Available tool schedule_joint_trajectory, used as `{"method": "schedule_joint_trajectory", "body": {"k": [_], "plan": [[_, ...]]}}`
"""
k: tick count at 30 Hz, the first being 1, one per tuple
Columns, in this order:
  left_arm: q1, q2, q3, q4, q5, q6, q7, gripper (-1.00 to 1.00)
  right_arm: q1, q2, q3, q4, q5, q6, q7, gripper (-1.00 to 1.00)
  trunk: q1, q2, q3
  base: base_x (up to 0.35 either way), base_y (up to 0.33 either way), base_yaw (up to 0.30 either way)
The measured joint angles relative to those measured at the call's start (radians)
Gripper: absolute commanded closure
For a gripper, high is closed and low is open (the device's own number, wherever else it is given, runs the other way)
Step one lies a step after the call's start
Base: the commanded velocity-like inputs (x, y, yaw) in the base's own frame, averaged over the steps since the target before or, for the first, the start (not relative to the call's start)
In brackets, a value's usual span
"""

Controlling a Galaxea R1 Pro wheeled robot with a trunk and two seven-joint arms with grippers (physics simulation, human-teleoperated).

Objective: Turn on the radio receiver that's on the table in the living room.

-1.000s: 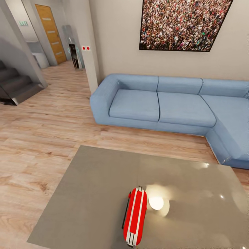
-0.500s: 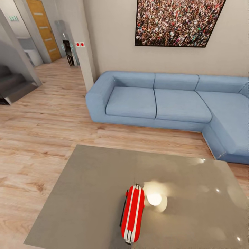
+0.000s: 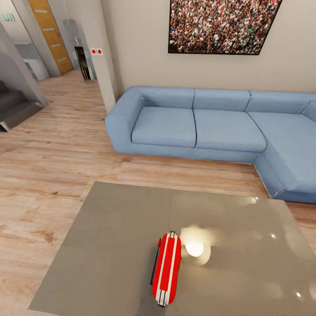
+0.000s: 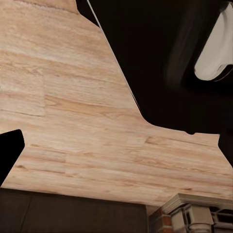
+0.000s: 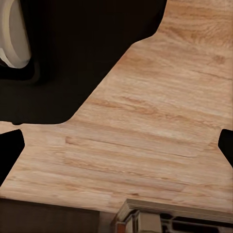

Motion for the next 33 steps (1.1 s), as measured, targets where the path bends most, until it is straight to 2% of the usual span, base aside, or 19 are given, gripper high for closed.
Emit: {"method": "schedule_joint_trajectory", "body": {"k": [10, 33], "plan": [[0.000, 0.000, 0.000, 0.000, 0.000, 0.000, 0.000, -1.00, 0.000, -0.001, 0.001, 0.000, 0.003, 0.007, 0.000, -1.00, 0.000, 0.000, -0.007, 0.000, 0.000, -0.002], [0.000, 0.000, 0.000, 0.000, 0.000, 0.000, 0.000, -1.00, 0.000, -0.001, 0.002, 0.000, 0.003, 0.007, 0.000, -1.00, 0.000, 0.000, -0.043, 0.000, 0.000, 0.000]]}}
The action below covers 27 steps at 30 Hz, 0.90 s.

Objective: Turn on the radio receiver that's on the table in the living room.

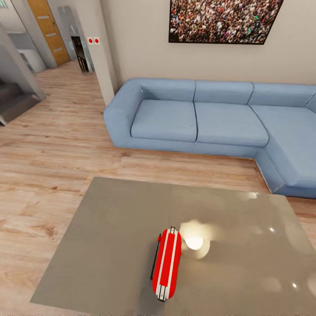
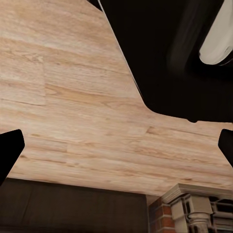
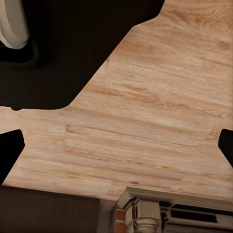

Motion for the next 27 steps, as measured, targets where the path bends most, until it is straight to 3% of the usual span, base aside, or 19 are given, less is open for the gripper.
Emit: {"method": "schedule_joint_trajectory", "body": {"k": [27], "plan": [[0.000, 0.000, 0.000, 0.000, 0.000, 0.000, 0.000, -1.00, 0.000, -0.001, 0.000, 0.000, 0.000, -0.001, 0.000, -1.00, 0.000, 0.000, -0.044, 0.000, 0.000, 0.000]]}}
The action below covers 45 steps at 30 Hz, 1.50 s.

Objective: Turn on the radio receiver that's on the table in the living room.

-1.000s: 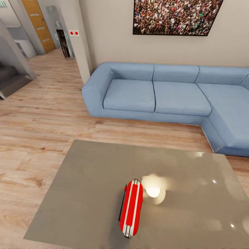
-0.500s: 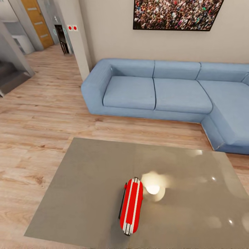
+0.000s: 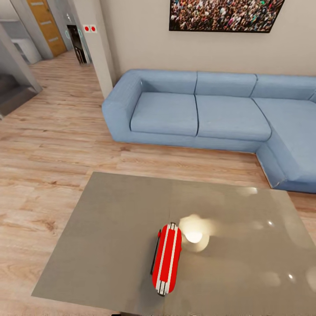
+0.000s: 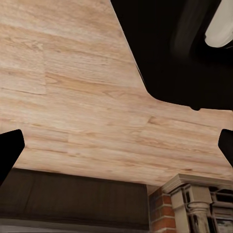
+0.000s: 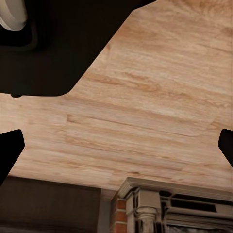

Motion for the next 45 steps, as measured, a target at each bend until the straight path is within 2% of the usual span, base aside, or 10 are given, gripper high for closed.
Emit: {"method": "schedule_joint_trajectory", "body": {"k": [8, 35, 45], "plan": [[0.000, 0.000, 0.000, 0.000, 0.000, 0.000, 0.000, -1.00, 0.000, -0.002, 0.000, 0.000, -0.001, 0.000, 0.000, -1.00, 0.000, 0.000, -0.007, 0.000, 0.000, 0.000], [0.000, 0.000, 0.000, 0.000, 0.000, 0.000, 0.000, -1.00, 0.000, -0.002, -0.002, 0.000, -0.006, 0.001, 0.002, -1.00, 0.000, 0.000, -0.008, 0.000, 0.000, 0.000], [0.000, 0.000, 0.000, 0.000, 0.000, 0.000, 0.000, -1.00, 0.000, -0.002, 0.000, 0.000, -0.003, 0.000, 0.001, -1.00, 0.000, 0.000, -0.023, 0.000, 0.000, 0.000]]}}
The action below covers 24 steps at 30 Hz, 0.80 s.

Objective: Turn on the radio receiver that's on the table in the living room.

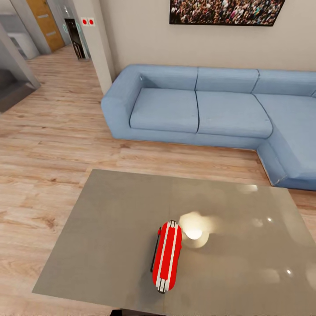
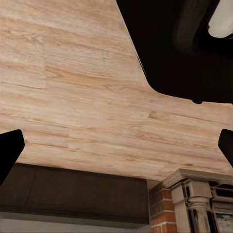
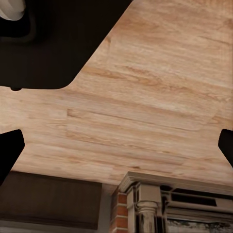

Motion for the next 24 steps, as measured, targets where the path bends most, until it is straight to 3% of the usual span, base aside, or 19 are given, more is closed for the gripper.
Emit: {"method": "schedule_joint_trajectory", "body": {"k": [24], "plan": [[0.000, 0.000, 0.000, 0.000, 0.000, 0.000, 0.000, -1.00, 0.000, -0.001, -0.001, 0.000, -0.001, -0.006, -0.001, -1.00, 0.000, 0.000, -0.038, 0.000, 0.000, 0.000]]}}
